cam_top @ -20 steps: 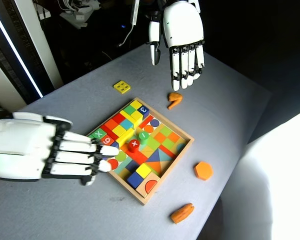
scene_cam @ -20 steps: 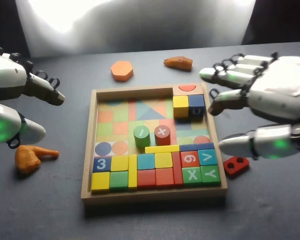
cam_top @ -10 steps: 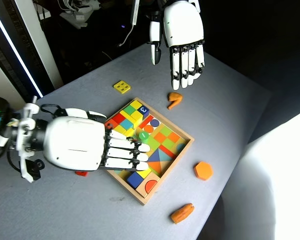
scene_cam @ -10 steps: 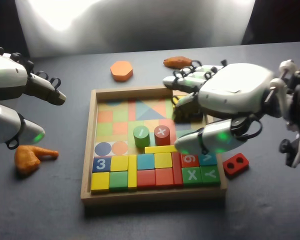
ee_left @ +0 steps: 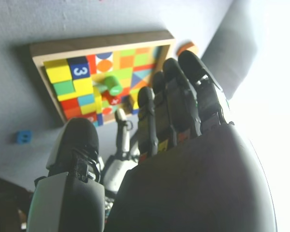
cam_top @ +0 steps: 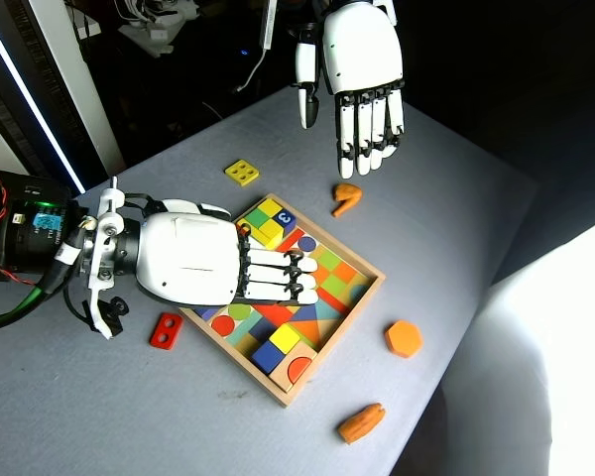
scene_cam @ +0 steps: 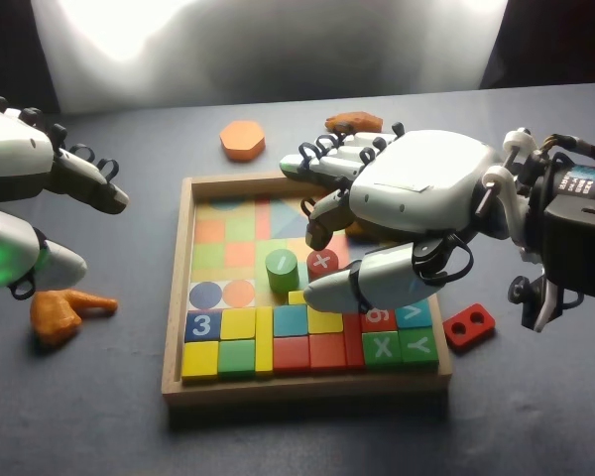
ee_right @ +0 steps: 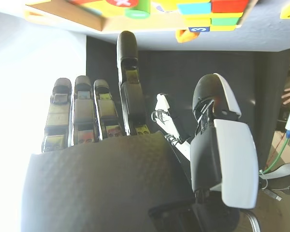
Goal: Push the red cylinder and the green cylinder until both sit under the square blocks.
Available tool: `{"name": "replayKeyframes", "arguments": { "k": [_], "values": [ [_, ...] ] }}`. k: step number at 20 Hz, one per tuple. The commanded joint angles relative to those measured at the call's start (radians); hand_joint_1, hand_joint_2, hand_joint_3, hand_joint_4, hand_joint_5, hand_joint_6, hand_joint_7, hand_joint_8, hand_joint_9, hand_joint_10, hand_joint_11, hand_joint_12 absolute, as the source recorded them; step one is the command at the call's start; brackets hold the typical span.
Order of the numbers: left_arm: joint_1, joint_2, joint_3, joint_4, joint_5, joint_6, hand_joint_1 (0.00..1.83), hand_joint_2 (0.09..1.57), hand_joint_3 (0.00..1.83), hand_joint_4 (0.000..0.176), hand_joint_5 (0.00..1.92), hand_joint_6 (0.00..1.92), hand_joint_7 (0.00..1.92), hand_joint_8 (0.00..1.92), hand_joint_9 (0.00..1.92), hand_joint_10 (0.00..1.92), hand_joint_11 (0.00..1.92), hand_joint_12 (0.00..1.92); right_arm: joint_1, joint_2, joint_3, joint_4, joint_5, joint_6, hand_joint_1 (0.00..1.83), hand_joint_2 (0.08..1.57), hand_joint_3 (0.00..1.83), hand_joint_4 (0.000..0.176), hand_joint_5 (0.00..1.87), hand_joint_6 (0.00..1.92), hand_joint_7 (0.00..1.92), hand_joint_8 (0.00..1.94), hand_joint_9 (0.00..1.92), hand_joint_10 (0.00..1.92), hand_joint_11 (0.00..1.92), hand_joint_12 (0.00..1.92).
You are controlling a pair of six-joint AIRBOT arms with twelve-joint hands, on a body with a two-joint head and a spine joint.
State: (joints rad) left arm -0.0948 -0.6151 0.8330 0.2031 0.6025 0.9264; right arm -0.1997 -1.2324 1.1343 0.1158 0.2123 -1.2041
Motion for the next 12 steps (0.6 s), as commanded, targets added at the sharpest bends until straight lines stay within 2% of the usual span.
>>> {"name": "replayKeyframes", "arguments": {
  "k": [1, 4, 10, 12],
  "values": [
    [-0.011, 0.007, -0.004, 0.017, -0.072, 0.000, 0.34, 1.37, 0.00, 0.037, 0.28, 0.00, 0.31, 0.00, 0.33, 0.00, 0.00, 0.98, 0.002, 0.006, 0.003, 0.002, 0.117, -0.007, 0.01, 1.14, 0.00, 0.000, 0.58, 0.43, 0.18, 0.00, 0.00, 0.00, 0.00, 0.00],
    [-0.011, 0.007, -0.002, 0.018, -0.072, 0.001, 0.38, 1.36, 0.00, 0.039, 0.28, 0.00, 0.31, 0.00, 0.33, 0.00, 0.00, 0.98, -0.010, -0.006, 0.013, 0.002, 0.125, -0.020, 0.01, 1.15, 0.00, 0.000, 0.58, 0.44, 0.15, 0.00, 0.01, 0.00, 0.00, 0.00],
    [-0.011, 0.007, 0.001, 0.018, -0.072, 0.001, 0.37, 1.37, 0.00, 0.031, 0.29, 0.01, 0.32, 0.00, 0.34, 0.01, 0.00, 1.00, -0.023, -0.025, 0.027, 0.002, 0.151, -0.025, 0.00, 1.15, 0.00, 0.000, 0.57, 0.44, 0.19, 0.02, 0.00, 0.00, 0.00, 0.00],
    [-0.012, 0.007, 0.001, 0.018, -0.072, 0.001, 0.38, 1.36, 0.00, 0.028, 0.29, 0.00, 0.32, 0.00, 0.34, 0.00, 0.00, 1.01, -0.030, -0.025, 0.027, 0.002, 0.149, -0.026, 0.00, 1.15, 0.00, 0.000, 0.58, 0.45, 0.15, 0.00, 0.00, 0.00, 0.00, 0.00]
  ]
}}
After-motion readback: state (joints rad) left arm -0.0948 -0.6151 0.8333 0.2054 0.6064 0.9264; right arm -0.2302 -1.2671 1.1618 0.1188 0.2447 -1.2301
